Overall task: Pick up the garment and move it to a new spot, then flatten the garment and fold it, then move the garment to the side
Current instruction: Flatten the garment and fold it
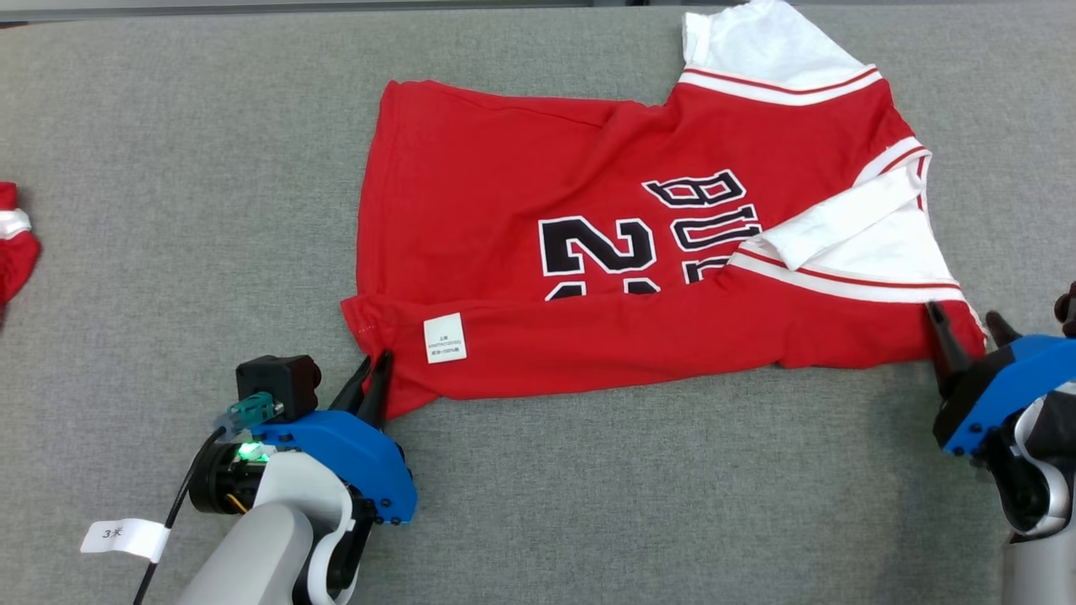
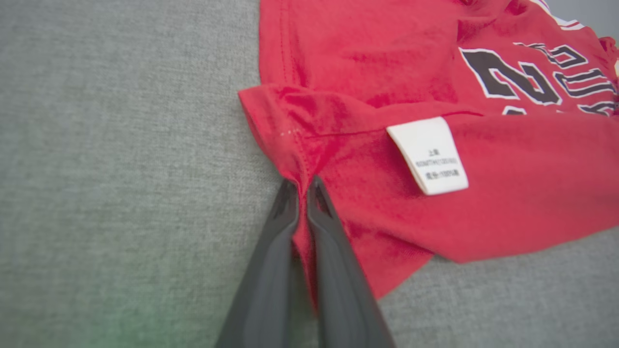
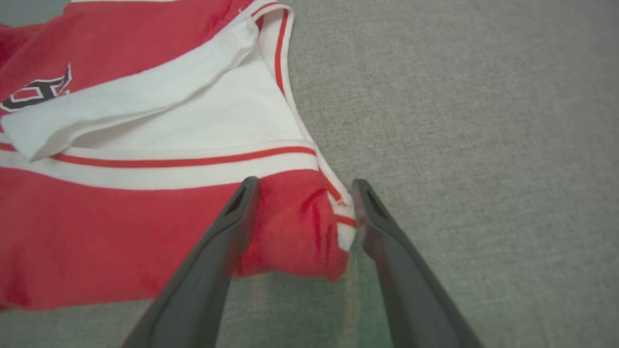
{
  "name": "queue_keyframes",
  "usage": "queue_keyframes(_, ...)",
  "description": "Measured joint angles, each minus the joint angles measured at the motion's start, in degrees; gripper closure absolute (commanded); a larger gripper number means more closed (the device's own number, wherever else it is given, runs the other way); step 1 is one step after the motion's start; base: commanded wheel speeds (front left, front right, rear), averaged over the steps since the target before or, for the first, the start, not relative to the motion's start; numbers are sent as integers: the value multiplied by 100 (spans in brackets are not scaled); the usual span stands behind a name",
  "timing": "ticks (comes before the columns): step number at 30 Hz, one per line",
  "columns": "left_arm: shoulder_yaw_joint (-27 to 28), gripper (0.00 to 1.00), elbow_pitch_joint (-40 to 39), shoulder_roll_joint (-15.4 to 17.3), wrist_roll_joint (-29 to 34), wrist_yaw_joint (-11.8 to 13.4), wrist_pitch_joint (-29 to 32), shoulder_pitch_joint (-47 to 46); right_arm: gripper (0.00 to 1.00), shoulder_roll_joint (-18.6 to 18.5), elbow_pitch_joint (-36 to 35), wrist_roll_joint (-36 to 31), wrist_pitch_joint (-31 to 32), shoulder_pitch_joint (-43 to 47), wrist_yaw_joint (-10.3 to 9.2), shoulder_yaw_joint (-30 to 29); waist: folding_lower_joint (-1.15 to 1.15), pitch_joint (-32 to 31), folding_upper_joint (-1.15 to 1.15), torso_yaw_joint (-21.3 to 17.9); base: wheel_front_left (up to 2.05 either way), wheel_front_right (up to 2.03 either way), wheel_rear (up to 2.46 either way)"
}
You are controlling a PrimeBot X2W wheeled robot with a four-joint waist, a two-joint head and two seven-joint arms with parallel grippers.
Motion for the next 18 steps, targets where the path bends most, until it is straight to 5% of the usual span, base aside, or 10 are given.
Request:
queue_keyframes(7, -80, 100, 116, -51, -54, -56, -5, -4, 0, -5, 424, -364, 216, 15, 1, -187, 1, -98, 0, 108, 0, 0, 0)
queue_keyframes(8, -87, 100, 141, -59, -71, -66, -1, -2, 59, -10, 461, -296, 258, 40, 0, -169, 1, -125, 0, 113, 0, 0, 0)
queue_keyframes(9, -92, 100, 154, -59, -102, -74, 19, 3, 100, -10, 477, -225, 263, 83, 0, -147, 1, -156, 0, 113, 0, 0, 0)
queue_keyframes(18, -23, 100, -74, 2, -367, 32, 140, 554, 100, 9, 35, 213, 42, 743, 1, 48, 1, -660, 0, 64, 0, 0, 0)
